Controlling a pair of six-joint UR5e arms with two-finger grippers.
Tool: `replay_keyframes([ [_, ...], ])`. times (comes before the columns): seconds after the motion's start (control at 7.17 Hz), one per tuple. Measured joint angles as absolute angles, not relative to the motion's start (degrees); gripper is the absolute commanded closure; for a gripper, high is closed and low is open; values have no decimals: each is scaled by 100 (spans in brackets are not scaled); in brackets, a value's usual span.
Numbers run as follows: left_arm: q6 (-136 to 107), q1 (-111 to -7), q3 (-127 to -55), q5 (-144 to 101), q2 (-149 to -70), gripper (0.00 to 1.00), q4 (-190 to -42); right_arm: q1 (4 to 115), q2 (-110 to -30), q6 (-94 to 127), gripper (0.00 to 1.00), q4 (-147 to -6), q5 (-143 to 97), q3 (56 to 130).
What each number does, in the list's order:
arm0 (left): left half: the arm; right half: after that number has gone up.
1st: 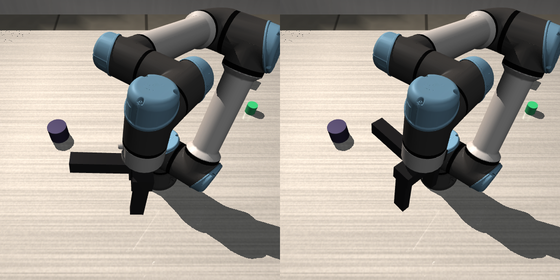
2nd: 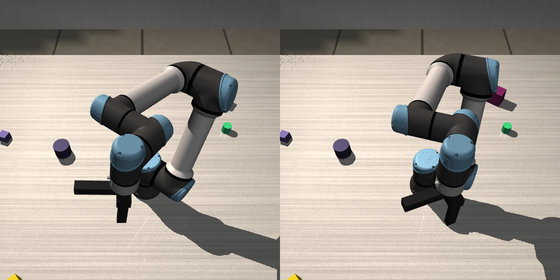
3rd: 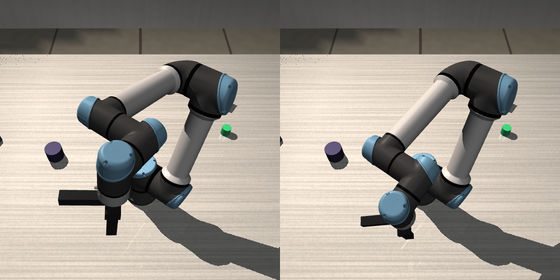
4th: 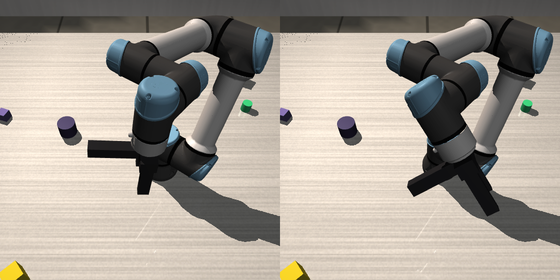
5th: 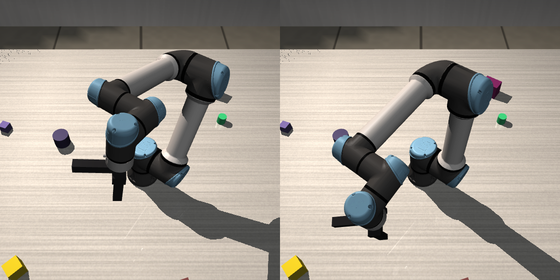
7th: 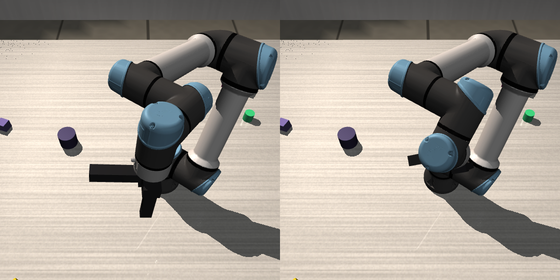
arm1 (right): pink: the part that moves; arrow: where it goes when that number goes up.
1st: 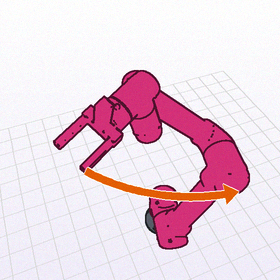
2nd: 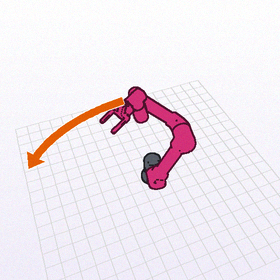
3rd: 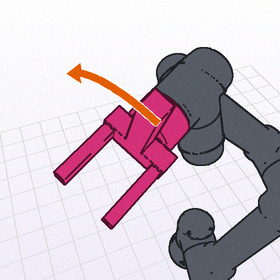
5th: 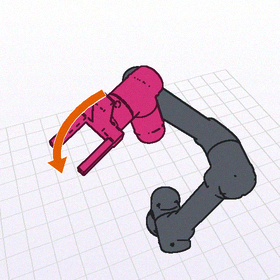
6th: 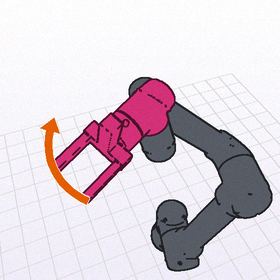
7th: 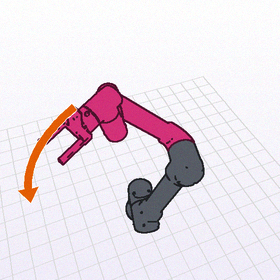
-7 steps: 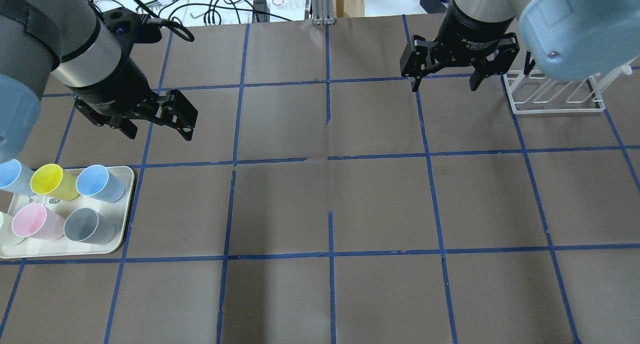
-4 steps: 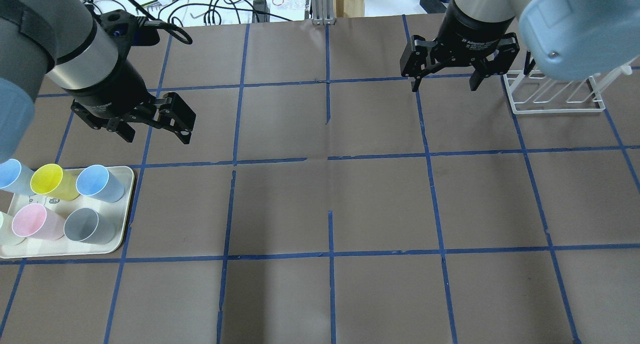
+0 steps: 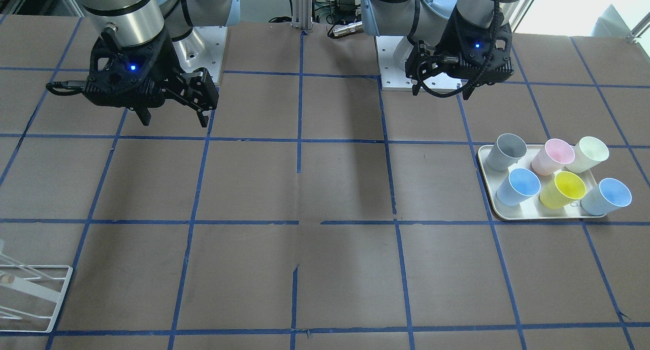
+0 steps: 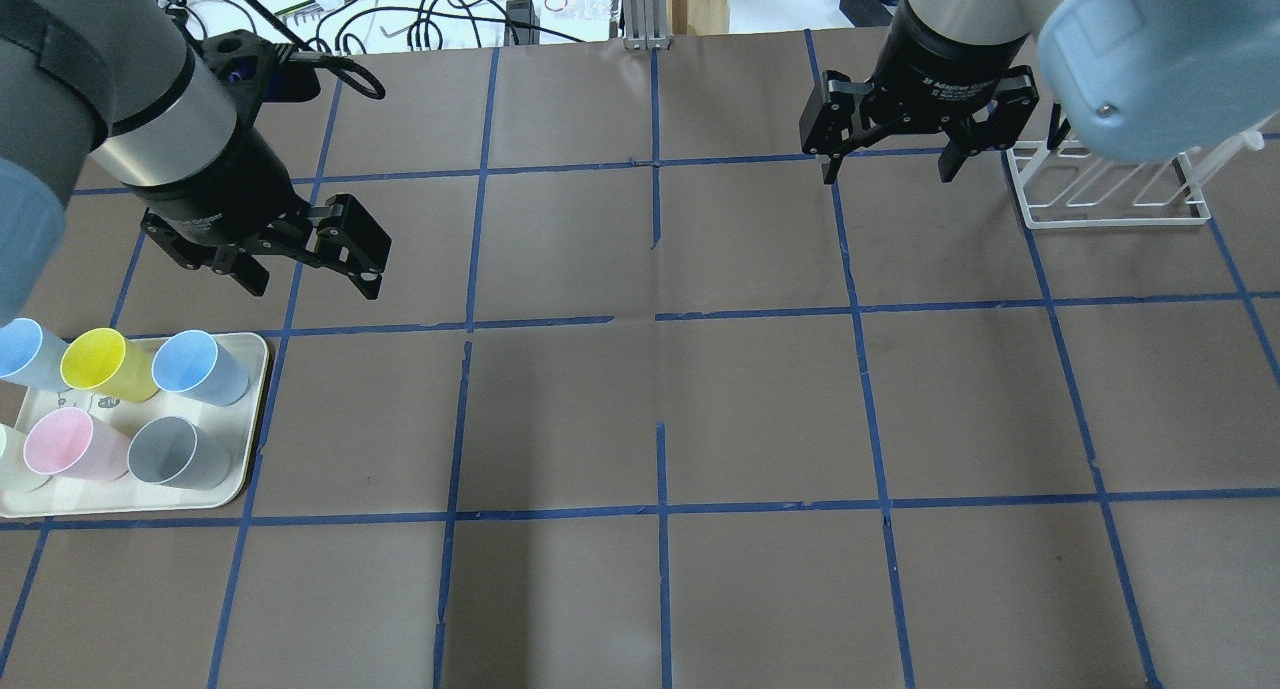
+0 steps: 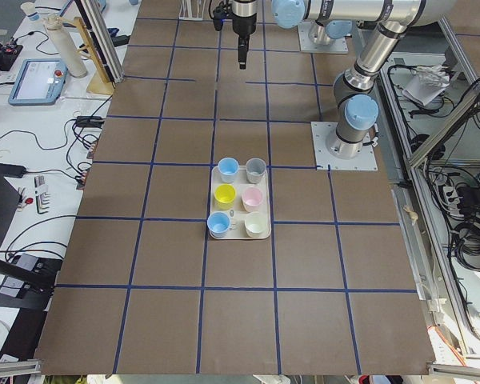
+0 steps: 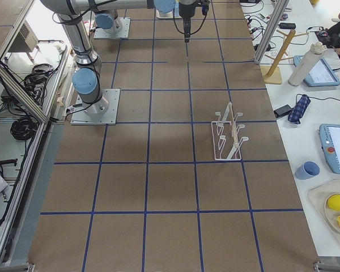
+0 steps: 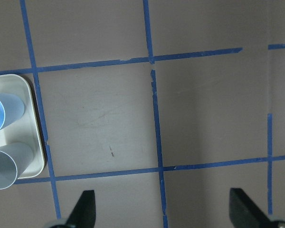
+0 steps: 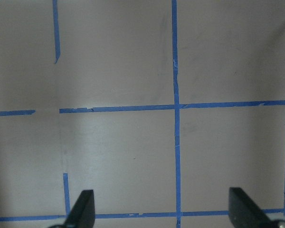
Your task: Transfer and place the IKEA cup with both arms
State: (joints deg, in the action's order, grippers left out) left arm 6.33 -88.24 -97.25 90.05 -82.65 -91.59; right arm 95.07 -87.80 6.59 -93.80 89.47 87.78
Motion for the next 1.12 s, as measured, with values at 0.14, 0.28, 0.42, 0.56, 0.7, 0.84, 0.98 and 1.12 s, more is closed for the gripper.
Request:
replay_keyframes([
  [0.14, 633, -8824, -9721, 9005, -8304, 0, -9159, 9508, -8780, 659, 0, -9382, 8947, 8775],
  [0.28, 633, -8824, -9720, 9005, -8330, 0, -9158, 9509, -8780, 659, 0, -9380, 8947, 8773],
  [0.42, 633, -8821, -9724, 9007, -8349, 0, -9156, 9509, -8780, 659, 0, -9380, 8947, 8772],
  [0.56, 635, -8815, -9730, 9008, -8384, 0, -9153, 9510, -8780, 659, 0, -9384, 8947, 8772],
  [0.7, 639, -8811, -9738, 9008, -8416, 0, -9150, 9510, -8780, 661, 0, -9384, 8947, 8772],
  [0.84, 641, -8809, -9742, 9009, -8435, 0, -9150, 9510, -8780, 665, 0, -9383, 8947, 8772],
  [0.98, 641, -8807, -9748, 9009, -8442, 0, -9149, 9509, -8779, 667, 0, -9385, 8947, 8772],
  [1.12, 641, -8807, -9769, 9009, -8440, 0, -9149, 9508, -8775, 668, 0, -9384, 8947, 8772],
])
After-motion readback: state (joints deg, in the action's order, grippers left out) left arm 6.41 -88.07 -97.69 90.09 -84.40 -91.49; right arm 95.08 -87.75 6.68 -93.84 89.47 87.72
